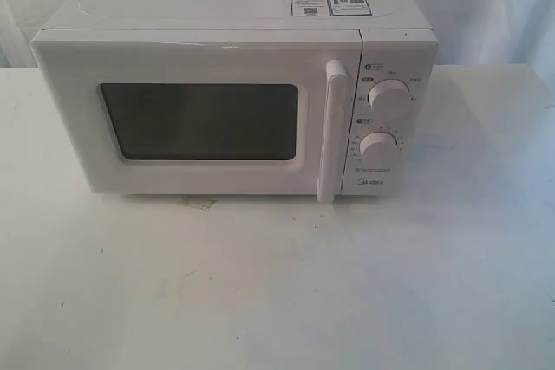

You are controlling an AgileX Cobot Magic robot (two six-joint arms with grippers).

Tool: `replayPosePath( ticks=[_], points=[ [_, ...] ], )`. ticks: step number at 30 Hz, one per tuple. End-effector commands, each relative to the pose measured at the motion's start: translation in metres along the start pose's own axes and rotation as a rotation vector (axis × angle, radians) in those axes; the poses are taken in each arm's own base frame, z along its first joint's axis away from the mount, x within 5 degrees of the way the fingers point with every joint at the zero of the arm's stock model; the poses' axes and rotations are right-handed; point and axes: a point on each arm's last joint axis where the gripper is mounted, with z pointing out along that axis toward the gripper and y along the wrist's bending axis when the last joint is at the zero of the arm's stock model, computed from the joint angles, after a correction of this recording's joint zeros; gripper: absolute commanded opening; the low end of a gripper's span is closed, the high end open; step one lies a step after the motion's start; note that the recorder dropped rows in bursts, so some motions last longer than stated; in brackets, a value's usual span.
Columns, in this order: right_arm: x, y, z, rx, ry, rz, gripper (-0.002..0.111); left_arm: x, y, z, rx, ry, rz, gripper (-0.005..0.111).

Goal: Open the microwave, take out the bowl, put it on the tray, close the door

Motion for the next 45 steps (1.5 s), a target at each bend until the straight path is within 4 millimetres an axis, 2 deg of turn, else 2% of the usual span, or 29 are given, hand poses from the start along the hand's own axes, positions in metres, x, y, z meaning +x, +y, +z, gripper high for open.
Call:
replayPosePath(
  ticks=[1,11,20,27,31,36,41,45],
  points=[
    [0.001,0.000,0.000,0.006,-0.003,-0.001,0.000,0.001,0.000,0.000,-0.003,0.001,-0.003,0.000],
    [-0.009,0.000,0.000,0.003,-0.113,-0.052,0.000,0.001,0.000,0.000,-0.003,0.001,-0.003,0.000],
    [-0.055,0.004,-0.019,-0.012,-0.669,-0.090,0.000,0.001,0.000,0.000,-0.003,0.001,-0.003,0.000],
    [-0.075,0.005,-0.042,-0.037,-1.006,-0.046,0.000,0.001,0.000,0.000,-0.003,0.001,-0.003,0.000],
    [-0.082,0.005,-0.054,-0.087,-1.150,0.022,0.000,0.001,0.000,0.000,-0.003,0.001,-0.003,0.000],
    [-0.093,0.006,-0.073,-0.103,-1.336,0.020,0.000,0.001,0.000,0.000,-0.003,0.001,-0.003,0.000],
    [-0.122,0.008,-0.092,-0.133,-1.373,0.053,0.000,0.001,0.000,0.000,-0.003,0.001,-0.003,0.000],
    [-0.154,0.013,-0.077,-0.165,-1.116,0.094,0.000,0.001,0.000,0.000,-0.003,0.001,-0.003,0.000]
  ],
)
